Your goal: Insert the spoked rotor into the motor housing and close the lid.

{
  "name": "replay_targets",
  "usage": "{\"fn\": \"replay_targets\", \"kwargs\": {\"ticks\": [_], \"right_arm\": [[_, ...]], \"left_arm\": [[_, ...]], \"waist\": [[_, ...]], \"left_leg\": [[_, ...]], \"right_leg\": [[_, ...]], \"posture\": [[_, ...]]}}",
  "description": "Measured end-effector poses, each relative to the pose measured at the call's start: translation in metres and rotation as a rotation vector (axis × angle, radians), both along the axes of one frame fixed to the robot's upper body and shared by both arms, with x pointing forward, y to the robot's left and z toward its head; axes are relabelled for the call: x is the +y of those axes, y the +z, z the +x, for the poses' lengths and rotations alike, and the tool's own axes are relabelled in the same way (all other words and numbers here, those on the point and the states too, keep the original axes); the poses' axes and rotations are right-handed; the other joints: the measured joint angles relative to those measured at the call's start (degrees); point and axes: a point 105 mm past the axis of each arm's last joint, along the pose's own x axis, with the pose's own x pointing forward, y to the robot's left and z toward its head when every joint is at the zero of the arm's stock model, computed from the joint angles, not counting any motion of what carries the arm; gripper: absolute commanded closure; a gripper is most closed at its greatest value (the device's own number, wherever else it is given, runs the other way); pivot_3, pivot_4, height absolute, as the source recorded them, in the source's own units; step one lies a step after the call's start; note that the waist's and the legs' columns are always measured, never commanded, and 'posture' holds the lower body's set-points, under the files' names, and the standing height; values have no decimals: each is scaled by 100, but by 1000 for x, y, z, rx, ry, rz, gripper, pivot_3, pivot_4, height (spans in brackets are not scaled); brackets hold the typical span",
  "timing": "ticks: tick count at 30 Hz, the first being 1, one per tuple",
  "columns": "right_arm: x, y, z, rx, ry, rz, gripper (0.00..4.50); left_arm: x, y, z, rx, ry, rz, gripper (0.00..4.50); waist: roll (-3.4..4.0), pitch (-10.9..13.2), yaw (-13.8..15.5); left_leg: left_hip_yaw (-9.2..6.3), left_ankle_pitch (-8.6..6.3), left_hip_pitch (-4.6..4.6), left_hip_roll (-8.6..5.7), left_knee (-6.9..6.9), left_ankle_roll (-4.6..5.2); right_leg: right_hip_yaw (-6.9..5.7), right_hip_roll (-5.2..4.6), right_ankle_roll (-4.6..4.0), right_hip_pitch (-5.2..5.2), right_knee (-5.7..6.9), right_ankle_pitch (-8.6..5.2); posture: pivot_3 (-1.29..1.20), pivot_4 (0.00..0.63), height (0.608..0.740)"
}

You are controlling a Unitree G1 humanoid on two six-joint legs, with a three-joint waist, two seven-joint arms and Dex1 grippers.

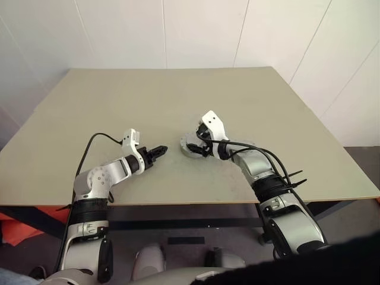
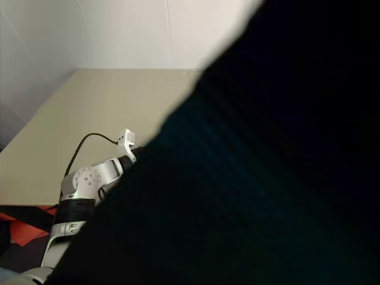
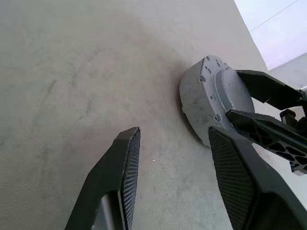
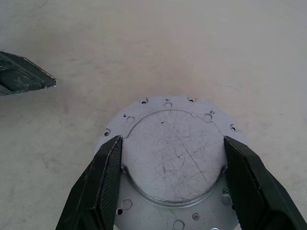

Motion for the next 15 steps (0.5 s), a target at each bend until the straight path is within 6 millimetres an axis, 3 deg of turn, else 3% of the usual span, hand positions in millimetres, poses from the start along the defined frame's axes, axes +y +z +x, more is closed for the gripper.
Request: {"fn": "replay_targets", "kwargs": {"ticks": [1,4,7,9,15], "right_arm": [[0,0,0,0,0,-1,1376],[-1,0,0,-2,0,-5,1376],[-1,0,0,-2,3,-7,1376],[1,1,-1,-4,13,-7,1376],[3,2,-2,-9,24,-7,1376]], "left_arm": [[-5,5,3,-4,2,-32,2126],[-26,26,18,-23,-6,-151,2744],[-52,41,30,-31,-44,-222,3681],[-64,40,35,-7,-50,-237,4373],[-92,19,51,99,-40,-202,4473]], "waist": [[0,0,2],[0,0,15],[0,-2,7],[-1,-2,3],[-3,-3,1]], "left_leg": [[0,0,0,1,0,0],[0,0,-1,-1,0,0],[1,0,-2,-2,-1,0],[1,-2,-5,-3,-4,4],[0,-1,-11,-2,-23,2]], "right_leg": [[-1,0,0,1,0,0],[-2,0,0,3,0,0],[-1,-2,0,5,-11,0],[-1,-2,1,3,-13,0],[-4,-1,1,-10,-13,0]], "posture": [[0,0,740],[0,0,740],[0,0,740],[0,0,740],[0,0,740]]}}
